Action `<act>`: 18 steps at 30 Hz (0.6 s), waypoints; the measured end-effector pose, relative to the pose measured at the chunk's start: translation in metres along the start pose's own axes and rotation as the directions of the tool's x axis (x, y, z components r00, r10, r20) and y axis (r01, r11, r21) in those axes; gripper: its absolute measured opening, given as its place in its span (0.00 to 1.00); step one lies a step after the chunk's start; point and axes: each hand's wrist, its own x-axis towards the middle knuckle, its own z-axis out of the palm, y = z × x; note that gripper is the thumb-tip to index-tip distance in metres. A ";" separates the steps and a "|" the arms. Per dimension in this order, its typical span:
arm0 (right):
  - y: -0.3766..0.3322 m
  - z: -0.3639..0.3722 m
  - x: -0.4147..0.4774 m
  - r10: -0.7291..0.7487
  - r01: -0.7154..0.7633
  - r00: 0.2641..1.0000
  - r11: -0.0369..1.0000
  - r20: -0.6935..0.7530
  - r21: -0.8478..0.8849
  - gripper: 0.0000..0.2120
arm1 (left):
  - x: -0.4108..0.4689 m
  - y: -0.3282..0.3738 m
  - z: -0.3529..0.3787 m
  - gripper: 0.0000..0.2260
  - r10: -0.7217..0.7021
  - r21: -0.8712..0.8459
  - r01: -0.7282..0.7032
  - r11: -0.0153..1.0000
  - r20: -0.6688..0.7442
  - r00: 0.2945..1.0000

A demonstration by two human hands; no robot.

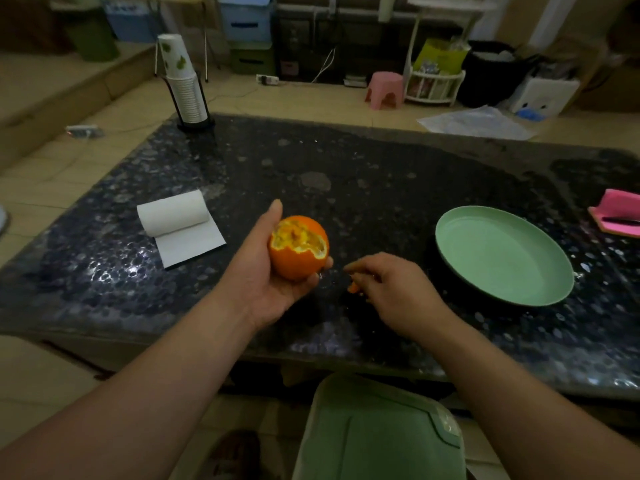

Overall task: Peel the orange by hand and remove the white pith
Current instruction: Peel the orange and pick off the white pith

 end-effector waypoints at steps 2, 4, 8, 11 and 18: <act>0.002 -0.003 0.001 -0.040 0.040 0.999 0.999 -0.030 0.001 0.10 | 0.001 -0.002 0.001 0.31 -0.011 0.021 0.011 1.000 -0.009 1.000; -0.005 -0.013 -0.001 -0.043 0.046 0.997 0.998 -0.069 0.036 0.11 | 0.002 -0.002 0.001 0.29 -0.019 0.043 0.019 0.999 0.002 1.000; -0.025 -0.032 -0.011 -0.071 0.085 0.992 0.986 -0.102 0.145 0.14 | 0.002 -0.003 0.004 0.26 -0.005 0.124 0.004 0.992 0.006 1.000; -0.035 -0.039 -0.018 -0.116 0.133 0.990 0.959 -0.081 0.250 0.15 | -0.001 -0.005 0.014 0.26 0.006 0.229 -0.011 0.973 0.020 1.000; -0.034 -0.046 -0.026 -0.144 0.158 0.985 0.976 -0.100 0.150 0.08 | -0.007 -0.013 0.022 0.28 0.111 0.431 -0.118 0.895 0.041 0.993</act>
